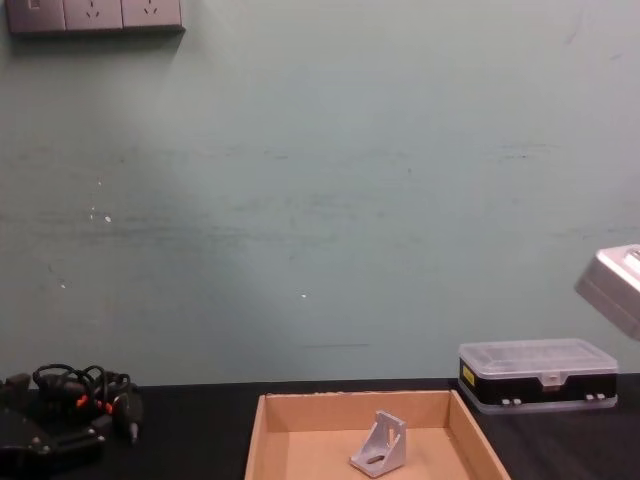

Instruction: Use one hand to pick up the angle iron from the table and place it into the box.

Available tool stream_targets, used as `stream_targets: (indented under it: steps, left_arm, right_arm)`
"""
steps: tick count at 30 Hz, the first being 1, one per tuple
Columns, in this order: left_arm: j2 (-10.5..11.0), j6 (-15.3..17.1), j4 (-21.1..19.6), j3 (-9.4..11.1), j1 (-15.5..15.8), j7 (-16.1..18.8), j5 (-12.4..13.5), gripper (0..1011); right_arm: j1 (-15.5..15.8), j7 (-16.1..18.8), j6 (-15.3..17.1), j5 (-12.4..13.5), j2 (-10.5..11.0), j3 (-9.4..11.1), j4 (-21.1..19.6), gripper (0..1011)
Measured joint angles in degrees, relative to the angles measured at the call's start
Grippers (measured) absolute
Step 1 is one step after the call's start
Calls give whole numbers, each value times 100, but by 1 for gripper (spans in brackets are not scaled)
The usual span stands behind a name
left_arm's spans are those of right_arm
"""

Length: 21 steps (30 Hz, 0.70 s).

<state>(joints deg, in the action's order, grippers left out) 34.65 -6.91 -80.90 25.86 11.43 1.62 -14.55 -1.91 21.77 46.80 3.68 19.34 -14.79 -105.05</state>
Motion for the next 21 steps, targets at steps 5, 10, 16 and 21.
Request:
stream_targets:
  steps: [5, 10, 16, 21]
  left_arm:
    - [0, 0, 0, 0, 0, 0, 0, 1011]
    - [0, 0, 0, 0, 0, 0, 0, 1011]
    - [0, 0, 0, 0, 0, 0, 0, 1011]
    - [0, 0, 0, 0, 0, 0, 0, 1012]
  right_arm:
    - [-2, -1, 0, 2, 2, -3, -3, 797]
    - [-4, -2, -2, 4, 4, -4, -5, 626]
    - [-4, -3, -3, 5, 7, -4, -5, 446]
    - [-5, -4, -3, 6, 7, -4, -5, 301]
